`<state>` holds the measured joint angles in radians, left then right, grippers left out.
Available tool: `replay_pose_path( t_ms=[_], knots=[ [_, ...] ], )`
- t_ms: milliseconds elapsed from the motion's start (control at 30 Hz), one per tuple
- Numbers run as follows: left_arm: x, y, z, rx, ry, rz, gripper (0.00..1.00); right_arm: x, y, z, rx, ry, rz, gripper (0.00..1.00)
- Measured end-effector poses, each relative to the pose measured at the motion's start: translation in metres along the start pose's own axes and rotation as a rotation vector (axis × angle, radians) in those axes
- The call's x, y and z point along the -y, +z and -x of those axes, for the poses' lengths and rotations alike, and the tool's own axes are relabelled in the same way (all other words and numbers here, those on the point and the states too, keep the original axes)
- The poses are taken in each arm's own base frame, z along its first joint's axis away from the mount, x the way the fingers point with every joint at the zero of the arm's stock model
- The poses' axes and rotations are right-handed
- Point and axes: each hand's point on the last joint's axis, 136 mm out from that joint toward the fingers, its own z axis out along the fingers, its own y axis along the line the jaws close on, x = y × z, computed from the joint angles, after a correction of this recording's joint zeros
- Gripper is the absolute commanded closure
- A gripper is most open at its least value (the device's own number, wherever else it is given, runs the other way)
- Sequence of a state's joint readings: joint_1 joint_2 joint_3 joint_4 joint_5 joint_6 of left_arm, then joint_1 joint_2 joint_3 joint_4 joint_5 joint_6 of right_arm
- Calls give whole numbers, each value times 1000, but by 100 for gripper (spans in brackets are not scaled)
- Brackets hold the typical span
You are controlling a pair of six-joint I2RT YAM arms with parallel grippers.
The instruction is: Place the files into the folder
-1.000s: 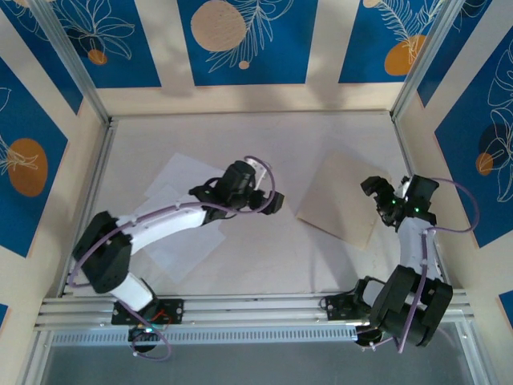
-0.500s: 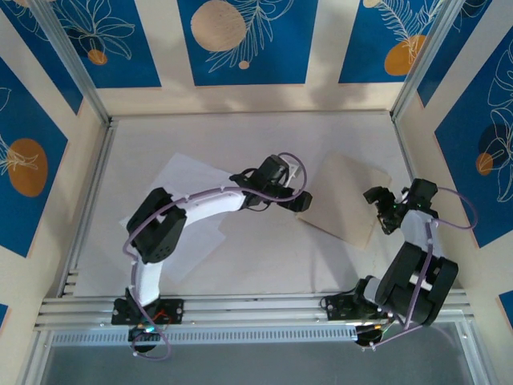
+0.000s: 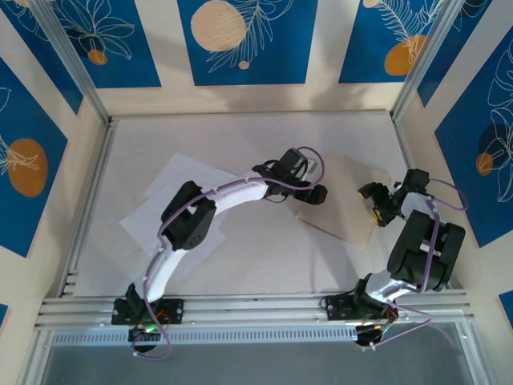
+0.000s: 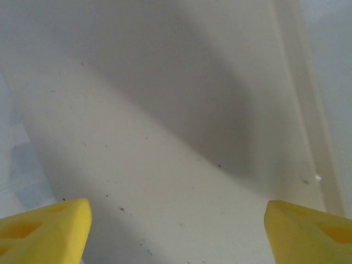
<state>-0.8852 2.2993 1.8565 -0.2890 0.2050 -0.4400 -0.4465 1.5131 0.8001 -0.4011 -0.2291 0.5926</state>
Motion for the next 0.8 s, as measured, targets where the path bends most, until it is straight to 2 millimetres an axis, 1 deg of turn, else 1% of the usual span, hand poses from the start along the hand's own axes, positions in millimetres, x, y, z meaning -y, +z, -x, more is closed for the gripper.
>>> replay_pose_path(
  t_ms=[33, 100, 233, 367, 500, 633, 700, 800],
  knots=[
    [-2, 4, -1, -7, -4, 3, 1, -2, 4, -1, -15, -4, 0, 18],
    [-5, 11, -5, -22, -18, 10, 6, -5, 12, -3, -43, -11, -5, 18],
    [-14, 22, -14, -56, -57, 39, 21, -12, 24, -6, -90, -26, -10, 18],
    [-22, 25, -23, -87, -89, 70, 34, -26, 32, -8, -121, -57, 6, 19],
    [-28, 25, -25, -90, -103, 103, 39, -38, 41, -12, -151, -90, 5, 19],
    [-34, 22, -29, -81, -117, 128, 42, -52, 48, -23, -189, -132, 20, 19],
    [-38, 15, -35, -80, -138, 147, 42, -59, 52, -30, -215, -150, 33, 19],
    [-48, -1, -52, -96, -191, 188, 42, -71, 56, -47, -262, -180, 61, 19]
  ],
)
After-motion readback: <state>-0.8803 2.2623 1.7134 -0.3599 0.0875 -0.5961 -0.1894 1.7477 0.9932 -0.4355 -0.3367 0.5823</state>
